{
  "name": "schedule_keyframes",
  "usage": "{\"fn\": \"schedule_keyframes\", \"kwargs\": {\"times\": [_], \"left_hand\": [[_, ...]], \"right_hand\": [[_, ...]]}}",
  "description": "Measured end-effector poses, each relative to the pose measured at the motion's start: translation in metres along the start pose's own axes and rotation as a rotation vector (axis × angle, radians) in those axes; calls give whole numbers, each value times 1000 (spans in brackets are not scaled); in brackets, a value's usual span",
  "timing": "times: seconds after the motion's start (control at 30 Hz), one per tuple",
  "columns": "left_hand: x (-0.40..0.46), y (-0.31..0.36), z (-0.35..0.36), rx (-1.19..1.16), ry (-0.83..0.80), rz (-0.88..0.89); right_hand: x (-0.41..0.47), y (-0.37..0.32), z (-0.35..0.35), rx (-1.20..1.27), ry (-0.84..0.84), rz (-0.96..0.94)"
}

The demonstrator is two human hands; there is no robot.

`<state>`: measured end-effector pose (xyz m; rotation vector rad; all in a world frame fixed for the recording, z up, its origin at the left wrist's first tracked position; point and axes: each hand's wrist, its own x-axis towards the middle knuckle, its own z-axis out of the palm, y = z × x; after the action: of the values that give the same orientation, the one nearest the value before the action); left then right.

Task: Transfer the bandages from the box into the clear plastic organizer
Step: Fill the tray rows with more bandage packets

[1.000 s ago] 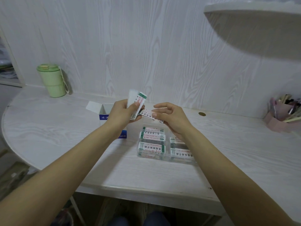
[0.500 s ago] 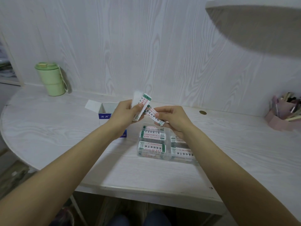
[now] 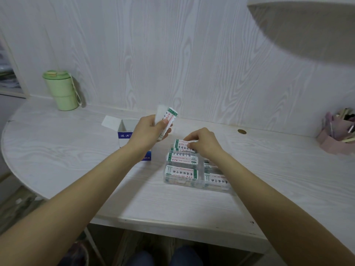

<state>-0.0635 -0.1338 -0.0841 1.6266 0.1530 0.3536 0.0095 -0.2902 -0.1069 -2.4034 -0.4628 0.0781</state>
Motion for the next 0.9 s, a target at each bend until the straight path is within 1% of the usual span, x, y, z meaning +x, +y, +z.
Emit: {"fn": "schedule_keyframes", "kwargs": {"times": [0.27, 0.5, 0.63, 0.9], "left_hand": [[0, -3, -1, -22, -7, -2], [0, -1, -1, -22, -6, 3], [-2, -1, -1, -15, -9, 3], [-8, 5, -2, -50, -47, -21]], "right_hand": [[3, -3, 10, -261, -71, -77], [8, -10, 15, -493, -95, -124], [10, -12, 15, -493, -101, -120], [12, -17, 4, -390, -139, -100]]}}
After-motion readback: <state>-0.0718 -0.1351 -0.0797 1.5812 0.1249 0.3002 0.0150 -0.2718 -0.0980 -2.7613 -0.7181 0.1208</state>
